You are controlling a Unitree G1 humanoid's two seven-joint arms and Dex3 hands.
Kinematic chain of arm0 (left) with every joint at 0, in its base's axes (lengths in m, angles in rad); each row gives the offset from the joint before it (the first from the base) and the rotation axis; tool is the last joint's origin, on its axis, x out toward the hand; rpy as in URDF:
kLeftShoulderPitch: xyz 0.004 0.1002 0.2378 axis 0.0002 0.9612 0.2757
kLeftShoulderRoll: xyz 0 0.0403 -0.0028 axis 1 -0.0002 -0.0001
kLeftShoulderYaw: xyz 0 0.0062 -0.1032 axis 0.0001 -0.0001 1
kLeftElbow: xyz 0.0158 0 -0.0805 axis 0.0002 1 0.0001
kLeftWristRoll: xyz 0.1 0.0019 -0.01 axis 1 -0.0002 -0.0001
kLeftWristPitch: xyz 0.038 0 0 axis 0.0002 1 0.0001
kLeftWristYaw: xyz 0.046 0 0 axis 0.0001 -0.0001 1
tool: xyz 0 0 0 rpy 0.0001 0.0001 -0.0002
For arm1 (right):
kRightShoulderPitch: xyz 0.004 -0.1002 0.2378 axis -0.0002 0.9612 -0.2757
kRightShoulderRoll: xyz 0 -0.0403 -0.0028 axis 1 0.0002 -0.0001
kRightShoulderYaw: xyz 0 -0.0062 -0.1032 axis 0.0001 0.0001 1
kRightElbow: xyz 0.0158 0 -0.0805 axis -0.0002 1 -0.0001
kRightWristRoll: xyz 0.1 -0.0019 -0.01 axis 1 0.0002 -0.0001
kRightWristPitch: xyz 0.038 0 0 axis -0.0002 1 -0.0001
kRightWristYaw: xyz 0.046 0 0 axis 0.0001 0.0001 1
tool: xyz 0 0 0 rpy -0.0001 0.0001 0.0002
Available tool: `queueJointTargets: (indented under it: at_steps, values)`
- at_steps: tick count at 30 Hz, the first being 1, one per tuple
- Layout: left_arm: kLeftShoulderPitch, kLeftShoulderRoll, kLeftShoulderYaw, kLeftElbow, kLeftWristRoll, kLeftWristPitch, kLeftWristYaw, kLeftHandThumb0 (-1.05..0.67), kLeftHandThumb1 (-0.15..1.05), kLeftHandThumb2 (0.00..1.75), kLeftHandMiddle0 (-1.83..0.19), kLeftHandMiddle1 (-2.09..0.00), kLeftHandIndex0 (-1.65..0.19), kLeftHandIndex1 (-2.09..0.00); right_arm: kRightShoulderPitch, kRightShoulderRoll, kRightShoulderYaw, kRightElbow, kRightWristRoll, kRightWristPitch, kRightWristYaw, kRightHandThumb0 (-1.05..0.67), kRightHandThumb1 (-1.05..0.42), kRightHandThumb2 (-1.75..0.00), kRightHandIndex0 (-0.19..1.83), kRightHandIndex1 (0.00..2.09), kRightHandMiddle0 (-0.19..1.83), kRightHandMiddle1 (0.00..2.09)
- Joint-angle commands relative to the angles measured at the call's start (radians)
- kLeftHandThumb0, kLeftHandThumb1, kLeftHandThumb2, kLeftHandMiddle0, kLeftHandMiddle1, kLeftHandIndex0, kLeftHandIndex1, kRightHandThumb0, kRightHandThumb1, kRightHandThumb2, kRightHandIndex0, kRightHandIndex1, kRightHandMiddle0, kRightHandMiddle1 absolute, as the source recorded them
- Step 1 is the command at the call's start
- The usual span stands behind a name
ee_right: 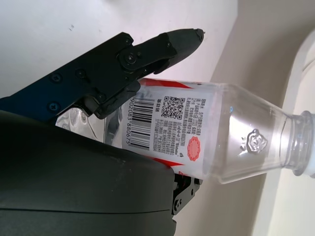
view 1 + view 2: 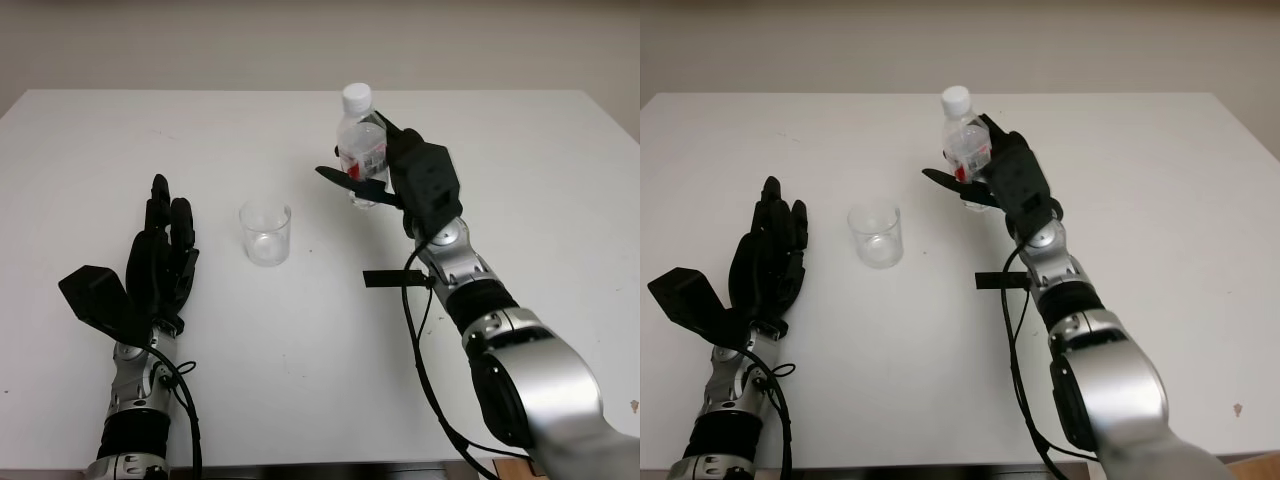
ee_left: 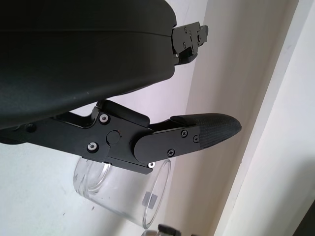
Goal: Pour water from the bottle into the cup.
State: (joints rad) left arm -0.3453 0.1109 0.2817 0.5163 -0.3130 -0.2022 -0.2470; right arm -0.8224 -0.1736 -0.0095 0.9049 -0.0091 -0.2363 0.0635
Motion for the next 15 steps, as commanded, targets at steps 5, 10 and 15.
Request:
queueJointTargets:
  at_steps: [5, 10, 15]
  values:
    - [0.053, -0.016, -0.004, 0.017, 0.001, 0.023, 0.003, -0.69, 1.05, 0.57, 0.15, -0.05, 0.19, -0.05, 0.144, -0.009, -0.025, -0.284, 0.030, 0.109, 0.038, -0.39, -1.05, -0.33, 1.17, 2.09, 0.69, 2.09]
    - [0.052, -0.014, -0.005, 0.016, 0.003, 0.024, 0.003, -0.68, 1.05, 0.57, 0.16, -0.05, 0.19, -0.04, 0.222, 0.003, -0.036, -0.450, 0.049, 0.216, 0.046, -0.38, -1.05, -0.33, 1.23, 2.09, 0.75, 2.09]
    - [0.055, -0.015, -0.003, 0.004, -0.003, 0.034, 0.000, -0.69, 1.05, 0.56, 0.16, -0.05, 0.19, -0.04, 0.267, -0.002, -0.027, -0.562, 0.041, 0.293, 0.050, -0.38, -1.05, -0.35, 1.30, 2.09, 0.80, 2.09]
